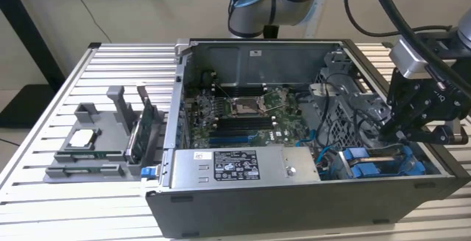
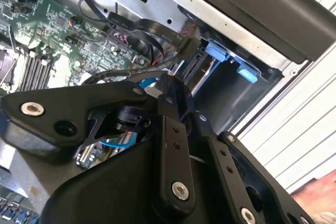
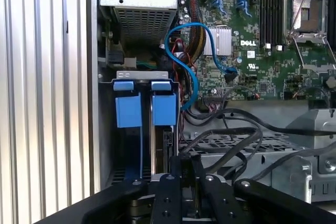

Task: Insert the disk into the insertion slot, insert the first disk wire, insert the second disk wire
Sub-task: 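Insert the first disk wire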

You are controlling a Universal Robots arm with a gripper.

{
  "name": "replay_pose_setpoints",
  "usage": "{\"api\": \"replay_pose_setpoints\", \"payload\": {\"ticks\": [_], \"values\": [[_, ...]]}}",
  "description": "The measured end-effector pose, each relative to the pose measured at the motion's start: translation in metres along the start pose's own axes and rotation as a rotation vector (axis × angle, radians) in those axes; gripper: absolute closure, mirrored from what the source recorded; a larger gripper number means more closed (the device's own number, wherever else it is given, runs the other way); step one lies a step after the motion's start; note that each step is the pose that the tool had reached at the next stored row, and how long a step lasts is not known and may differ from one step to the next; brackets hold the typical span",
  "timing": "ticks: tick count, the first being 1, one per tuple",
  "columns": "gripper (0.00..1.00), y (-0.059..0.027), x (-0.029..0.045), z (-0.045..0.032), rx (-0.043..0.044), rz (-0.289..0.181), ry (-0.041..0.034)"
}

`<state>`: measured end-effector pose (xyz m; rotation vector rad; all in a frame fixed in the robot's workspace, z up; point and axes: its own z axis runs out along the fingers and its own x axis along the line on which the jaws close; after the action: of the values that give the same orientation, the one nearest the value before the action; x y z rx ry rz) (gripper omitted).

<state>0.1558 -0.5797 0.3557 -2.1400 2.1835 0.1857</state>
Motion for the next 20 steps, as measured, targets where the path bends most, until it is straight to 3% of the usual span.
{"api": "replay_pose_setpoints", "payload": {"ticks": [8,17,18,20], "values": [[0.81,-0.0076,-0.0005,0.0002,-0.0016,0.0,-0.0003],[0.81,-0.0087,-0.0002,0.0007,-0.0015,0.0,0.0002],[0.81,-0.0087,0.0,0.0008,-0.0014,0.0,0.0023],[0.81,-0.0087,0.0001,0.0017,-0.0012,0.001,0.0165]]}}
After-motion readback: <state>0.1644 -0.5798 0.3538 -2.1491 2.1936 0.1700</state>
